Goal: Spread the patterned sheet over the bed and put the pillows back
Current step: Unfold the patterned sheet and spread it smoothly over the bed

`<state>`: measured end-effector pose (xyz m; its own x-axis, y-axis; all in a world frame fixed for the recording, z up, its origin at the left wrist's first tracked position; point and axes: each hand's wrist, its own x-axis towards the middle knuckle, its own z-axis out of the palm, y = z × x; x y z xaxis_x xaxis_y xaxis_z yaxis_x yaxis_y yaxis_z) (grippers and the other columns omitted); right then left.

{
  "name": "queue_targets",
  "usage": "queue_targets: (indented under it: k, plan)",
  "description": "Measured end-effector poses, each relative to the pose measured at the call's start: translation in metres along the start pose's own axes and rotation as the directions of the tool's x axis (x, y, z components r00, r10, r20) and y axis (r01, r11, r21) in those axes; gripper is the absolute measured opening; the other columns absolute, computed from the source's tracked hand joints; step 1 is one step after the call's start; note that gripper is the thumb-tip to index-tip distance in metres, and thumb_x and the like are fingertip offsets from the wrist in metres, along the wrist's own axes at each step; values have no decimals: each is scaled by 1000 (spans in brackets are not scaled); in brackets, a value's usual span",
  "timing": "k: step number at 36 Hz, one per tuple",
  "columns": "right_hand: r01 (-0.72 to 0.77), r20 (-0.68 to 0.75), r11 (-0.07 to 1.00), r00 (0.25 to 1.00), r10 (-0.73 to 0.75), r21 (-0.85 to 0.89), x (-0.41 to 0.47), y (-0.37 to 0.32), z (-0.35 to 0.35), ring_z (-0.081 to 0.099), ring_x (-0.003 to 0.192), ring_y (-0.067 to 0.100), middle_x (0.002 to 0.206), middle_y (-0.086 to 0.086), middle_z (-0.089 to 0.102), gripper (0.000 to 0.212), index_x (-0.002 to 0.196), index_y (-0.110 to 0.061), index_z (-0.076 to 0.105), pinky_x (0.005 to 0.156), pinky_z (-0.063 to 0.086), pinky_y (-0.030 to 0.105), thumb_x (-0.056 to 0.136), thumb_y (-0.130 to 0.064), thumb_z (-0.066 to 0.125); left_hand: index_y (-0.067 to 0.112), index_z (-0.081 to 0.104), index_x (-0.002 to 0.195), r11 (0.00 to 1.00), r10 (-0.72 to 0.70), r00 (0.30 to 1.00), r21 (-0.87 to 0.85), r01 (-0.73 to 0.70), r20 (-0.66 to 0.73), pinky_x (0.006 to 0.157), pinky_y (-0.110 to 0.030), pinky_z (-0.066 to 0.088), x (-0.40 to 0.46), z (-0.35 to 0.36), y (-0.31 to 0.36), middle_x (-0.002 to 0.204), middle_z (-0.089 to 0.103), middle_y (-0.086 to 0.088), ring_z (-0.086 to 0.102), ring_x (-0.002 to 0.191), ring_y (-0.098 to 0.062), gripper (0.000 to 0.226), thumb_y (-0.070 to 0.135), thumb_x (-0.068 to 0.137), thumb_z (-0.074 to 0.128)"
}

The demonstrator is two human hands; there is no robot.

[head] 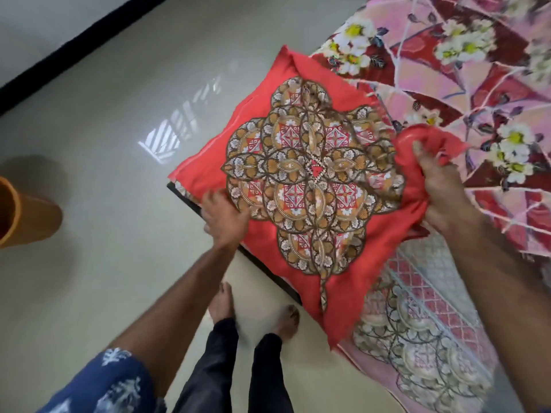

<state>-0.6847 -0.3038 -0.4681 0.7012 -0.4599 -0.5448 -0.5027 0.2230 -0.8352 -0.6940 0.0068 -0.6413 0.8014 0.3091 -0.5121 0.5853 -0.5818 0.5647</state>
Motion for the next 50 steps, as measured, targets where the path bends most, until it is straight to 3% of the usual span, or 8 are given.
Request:
queue_targets:
  k: [5,14,20,25,31,38,44,50]
  plan:
    - [-146,136,983,982,130,113,-21,37,32,60,68,15,90,-2,75,33,109,-21,74,74,54,38,80,-34,81,4,41,139,833,-129,985,-527,169,113,74,-32,55,16,-17,-44,120,54,-11,57,99,-17,63,10,86,75]
    - [-171,309,915,950,54,366,-62,51,109,68,75,11,98,2,74,41,127,-1,65,65,56,22,89,-14,70,11,60,127,738,-139,925,-585,335,355,74,-35,51,22,-23,-39,106,71,0,66,94,-17,35,22,95,69]
    - [-164,437,962,898,54,219,-80,66,173,68,112,35,124,20,69,43,127,1,65,102,52,54,86,-8,73,21,51,82,671,-166,938,-662,335,306,53,-24,49,14,-14,-34,73,56,4,54,63,-8,22,18,93,70]
    - [-164,472,986,871,136,19,-88,91,199,70,76,22,97,13,73,11,103,-7,72,90,57,45,92,-7,69,1,65,114,643,-58,956,-722,255,286,52,-20,51,15,-27,-40,92,68,-5,62,76,-15,23,11,93,66]
    - [26,403,969,912,77,-246,-77,112,227,70,84,25,90,8,73,9,89,-16,70,96,56,50,95,-10,67,-1,61,129,585,104,921,-772,248,375,83,-35,59,21,-45,-42,112,71,-14,69,93,-25,35,9,96,60]
    - [482,545,712,822,-165,-510,-84,113,269,67,104,22,113,4,72,38,136,-20,56,91,52,34,99,-25,60,26,63,102,595,-57,891,-701,393,451,70,-27,56,24,-45,-35,90,70,5,66,90,-12,25,40,107,44]
    - [630,664,616,714,-220,-473,-82,117,277,66,102,14,114,-4,70,39,139,-28,53,92,54,38,100,-19,52,18,62,96,725,122,960,-684,87,252,74,-26,56,29,-55,-27,79,68,-2,66,80,-14,22,29,107,46]
    - [471,802,792,596,40,-389,-70,104,273,65,117,20,126,8,67,49,144,-22,52,97,54,32,98,-14,63,26,63,102,201,178,851,-865,459,493,60,-10,54,30,-49,-35,64,70,19,67,66,6,42,11,112,25]
